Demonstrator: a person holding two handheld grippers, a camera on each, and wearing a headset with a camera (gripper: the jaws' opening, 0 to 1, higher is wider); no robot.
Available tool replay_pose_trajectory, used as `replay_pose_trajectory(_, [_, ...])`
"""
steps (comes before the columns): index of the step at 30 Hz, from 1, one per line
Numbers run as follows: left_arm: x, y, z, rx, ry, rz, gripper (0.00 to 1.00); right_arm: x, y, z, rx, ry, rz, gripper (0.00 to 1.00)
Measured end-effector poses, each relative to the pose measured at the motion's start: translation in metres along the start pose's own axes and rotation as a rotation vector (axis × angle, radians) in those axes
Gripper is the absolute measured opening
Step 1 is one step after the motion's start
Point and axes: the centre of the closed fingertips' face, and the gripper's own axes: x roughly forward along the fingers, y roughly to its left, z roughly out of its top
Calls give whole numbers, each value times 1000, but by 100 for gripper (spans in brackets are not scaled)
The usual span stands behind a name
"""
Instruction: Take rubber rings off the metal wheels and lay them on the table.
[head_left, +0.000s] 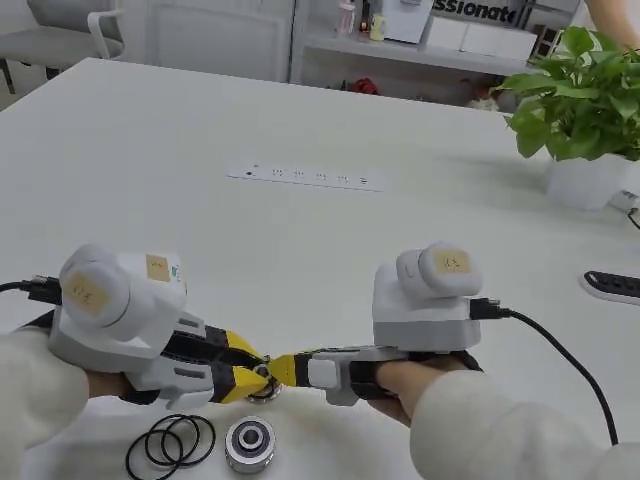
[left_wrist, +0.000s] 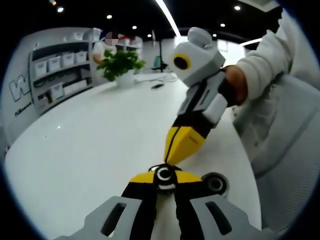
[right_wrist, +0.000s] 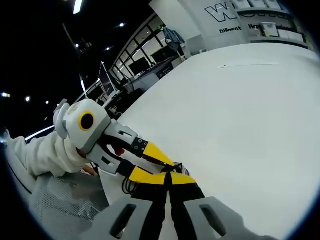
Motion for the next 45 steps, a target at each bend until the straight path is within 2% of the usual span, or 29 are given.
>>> replay_pose_trajectory(3, [0,0,0,0,0,0,13,0,6,9,3,-33,13,0])
replay_pose_trajectory(6, [0,0,0,-1,1,1,13,1,3,4,-25,-5,0,0])
replay_pose_trajectory(14, [1,2,0,-14,7,0,14,0,0,2,-29,6,-12,0])
replay_pose_trajectory(19, [-3,2,-1,13,51,-6,15,-2,-1,2,-32,7,-17,0])
replay_pose_trajectory(21, [-6,2,1,16,54,-8,17,-2,-2,3,-31,6,-16,0])
replay_pose_trajectory(25, [-19,6,13,11,40,3,22,-5,-2,6,-50,2,-18,0])
replay_pose_trajectory(28, [-29,9,19,9,55,32,35,-9,-2,9,-55,-2,-13,0])
replay_pose_trajectory(30, [-36,7,24,27,63,38,44,-12,-1,11,-58,-10,-13,0])
replay_pose_trajectory(36, [-64,0,37,72,74,59,52,-18,1,21,-61,-46,-10,0])
replay_pose_trajectory(41, [-87,-4,43,63,64,90,61,-22,4,26,-52,-70,3,0])
replay_pose_trajectory(45, [-106,-11,43,56,61,109,68,-25,6,31,-40,-91,18,0])
